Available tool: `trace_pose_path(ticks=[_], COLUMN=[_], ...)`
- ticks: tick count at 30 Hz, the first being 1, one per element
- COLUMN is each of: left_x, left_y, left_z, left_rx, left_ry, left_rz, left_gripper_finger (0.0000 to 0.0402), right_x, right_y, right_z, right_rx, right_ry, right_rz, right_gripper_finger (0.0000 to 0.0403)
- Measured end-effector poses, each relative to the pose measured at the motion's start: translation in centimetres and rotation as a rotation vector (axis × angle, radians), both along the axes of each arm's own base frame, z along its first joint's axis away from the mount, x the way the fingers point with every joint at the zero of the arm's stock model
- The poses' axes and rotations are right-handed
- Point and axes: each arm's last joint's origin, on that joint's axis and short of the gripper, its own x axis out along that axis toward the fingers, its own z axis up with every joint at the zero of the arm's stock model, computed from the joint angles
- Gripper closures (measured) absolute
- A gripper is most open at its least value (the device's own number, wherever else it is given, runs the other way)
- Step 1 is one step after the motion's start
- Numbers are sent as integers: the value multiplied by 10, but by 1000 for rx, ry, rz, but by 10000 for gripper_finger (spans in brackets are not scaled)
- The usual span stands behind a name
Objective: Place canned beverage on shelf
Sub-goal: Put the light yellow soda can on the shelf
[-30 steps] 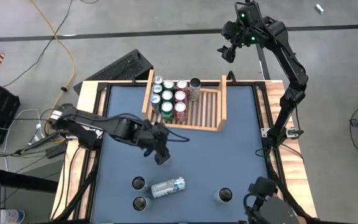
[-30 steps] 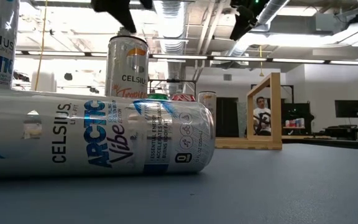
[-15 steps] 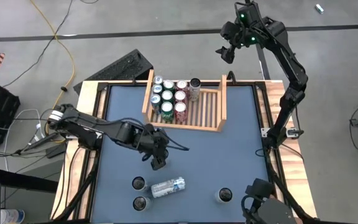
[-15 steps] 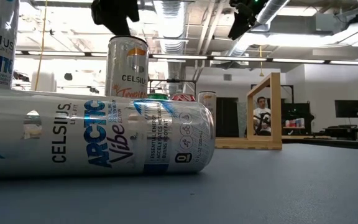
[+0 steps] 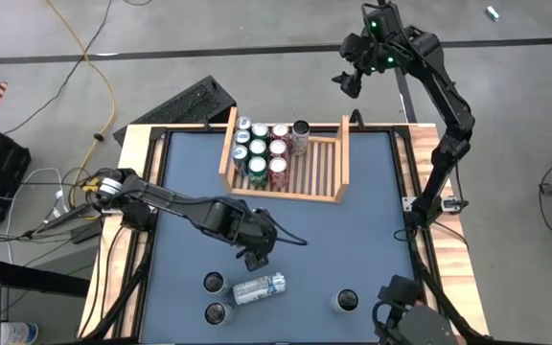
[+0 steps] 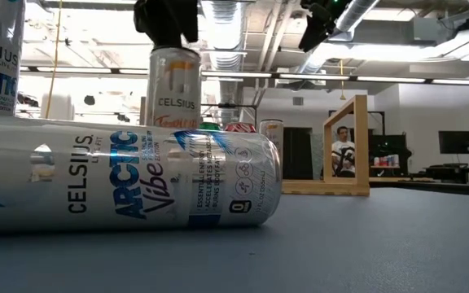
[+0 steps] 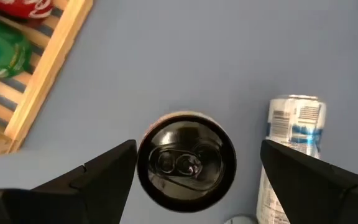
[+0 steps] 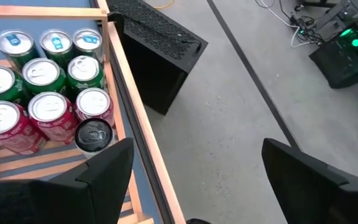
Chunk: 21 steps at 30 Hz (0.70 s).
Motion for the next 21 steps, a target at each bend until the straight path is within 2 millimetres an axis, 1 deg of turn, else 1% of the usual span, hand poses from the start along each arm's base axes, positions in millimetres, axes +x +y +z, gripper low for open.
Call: trace_pose_path(ticks=[4, 12, 16, 21], left_x=[-1, -1, 0, 8], left_y=[0, 1, 1, 4], left_z=[0, -8, -18, -28], left_rx=[8, 38, 33, 30], left_ry=[5, 22, 93, 115], left_rz=[12, -12, -21, -2], left_gripper_finger=[76, 76, 79, 95], right_x=[0, 0, 0, 0], right_y=[0, 0, 0, 0], right_z=[0, 0, 1, 1], right_rx=[5, 4, 1, 1], right_ry=[-7, -8, -10, -11], right_rz=[10, 8, 9, 10], right_gripper_finger=[60, 60, 60, 60])
